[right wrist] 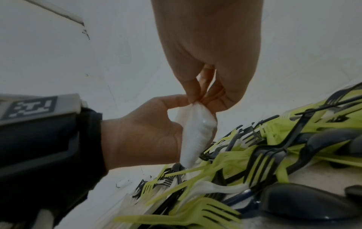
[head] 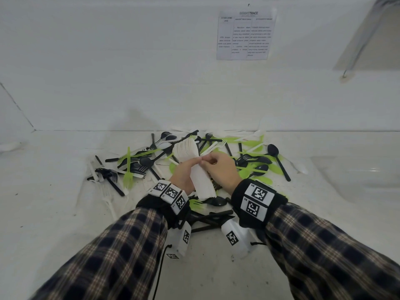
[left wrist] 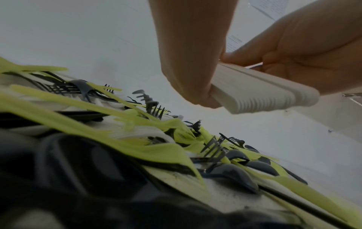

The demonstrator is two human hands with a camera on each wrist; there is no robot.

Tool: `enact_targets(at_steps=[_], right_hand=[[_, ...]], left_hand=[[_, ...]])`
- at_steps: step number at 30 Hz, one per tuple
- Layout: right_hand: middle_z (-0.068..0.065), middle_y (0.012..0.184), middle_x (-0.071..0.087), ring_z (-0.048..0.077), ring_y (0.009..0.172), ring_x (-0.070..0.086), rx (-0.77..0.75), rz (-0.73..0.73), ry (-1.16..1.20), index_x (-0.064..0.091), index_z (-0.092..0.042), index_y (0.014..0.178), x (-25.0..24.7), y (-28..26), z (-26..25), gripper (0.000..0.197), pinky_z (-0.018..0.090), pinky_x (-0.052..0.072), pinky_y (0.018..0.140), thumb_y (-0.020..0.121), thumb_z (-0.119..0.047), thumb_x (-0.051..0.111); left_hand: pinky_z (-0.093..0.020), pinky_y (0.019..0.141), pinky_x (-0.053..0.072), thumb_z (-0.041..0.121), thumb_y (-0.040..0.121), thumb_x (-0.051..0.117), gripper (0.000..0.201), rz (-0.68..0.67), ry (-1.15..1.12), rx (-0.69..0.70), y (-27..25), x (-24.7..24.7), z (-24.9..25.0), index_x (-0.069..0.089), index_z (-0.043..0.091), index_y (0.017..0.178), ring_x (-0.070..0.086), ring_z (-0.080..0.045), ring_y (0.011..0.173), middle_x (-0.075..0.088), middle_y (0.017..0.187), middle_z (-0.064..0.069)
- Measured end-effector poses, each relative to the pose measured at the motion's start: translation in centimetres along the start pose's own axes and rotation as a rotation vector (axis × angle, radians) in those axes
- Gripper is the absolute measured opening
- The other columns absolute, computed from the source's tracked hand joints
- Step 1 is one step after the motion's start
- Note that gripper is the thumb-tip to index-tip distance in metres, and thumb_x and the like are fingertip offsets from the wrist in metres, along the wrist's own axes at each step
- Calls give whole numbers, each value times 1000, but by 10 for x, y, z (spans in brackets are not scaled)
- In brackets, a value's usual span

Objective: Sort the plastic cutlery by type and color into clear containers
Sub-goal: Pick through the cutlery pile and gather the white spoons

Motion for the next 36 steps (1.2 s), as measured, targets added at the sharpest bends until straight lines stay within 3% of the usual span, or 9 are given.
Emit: enact_targets(at_steps=[3,5,9,14,17,19,26,32,36], right_hand=[[8,96,66,13,87,57,-29,-44,27,68,-8,105,-5,-1,3,21,25,46,80,88,-18,61],[7,88,65,12,81,57,-38,-41,41,68,-10,103,-10,-1,4,19,24,47,75,85,-15,64],[-2,80,62,8,72,55,-45,14,14,68,-9,95,-22,-2,10,14,15,42,65,83,-13,64],[-6,73,59,11,72,53,116,-5,189,65,-19,71,-49,3,15,26,23,42,65,87,-12,46],[10,100,66,25,99,58,183,85,-93,69,-4,94,-84,21,33,27,36,47,89,90,-13,43],[18,117,61,32,112,55,286,63,-320,64,3,110,-112,33,55,32,37,43,97,92,-10,41],[17,145,34,35,133,32,539,-47,-838,34,-6,141,-179,30,118,43,37,28,111,99,-14,33],[21,136,43,36,126,43,567,-111,-858,35,-6,138,-178,33,135,41,39,37,106,98,-13,38],[15,129,55,31,118,54,509,-130,-864,55,-2,121,-172,39,139,32,31,44,95,95,-17,47]], left_hand=[[-32,69,57,14,99,40,26,-112,-29,4,-3,9,0,60,-1,103,69,-20,78,70,89,-12],[-28,58,57,16,100,40,26,-141,-31,-10,-7,15,0,60,1,107,71,-17,71,71,88,-9],[-30,67,59,15,99,40,27,-172,-14,-14,-7,28,-2,60,3,114,69,-17,81,70,98,-8],[-28,55,55,7,92,52,16,-75,-78,29,2,50,-10,65,0,97,61,-22,69,60,89,-14],[-27,50,54,7,89,57,5,-42,-28,-8,6,61,-18,57,3,91,59,-18,51,52,76,-10],[-25,49,54,9,90,56,6,-61,3,-27,8,67,-22,52,5,88,60,-16,49,51,74,-7],[-28,51,51,12,90,57,15,-36,63,-54,18,82,-30,52,7,76,54,-19,58,49,72,-7],[-27,55,51,12,90,56,16,-101,30,-86,28,104,-34,51,9,76,54,-18,58,50,72,-4],[-26,54,52,9,89,57,16,-100,18,-103,37,115,-39,52,8,74,56,-18,53,51,71,-5]])
Point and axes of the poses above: each hand's wrist, its own y-axis towards the middle knuckle, its own x-axis out of the palm, z = x × y, the point moved 3 cm from there along y, towards the middle knuckle
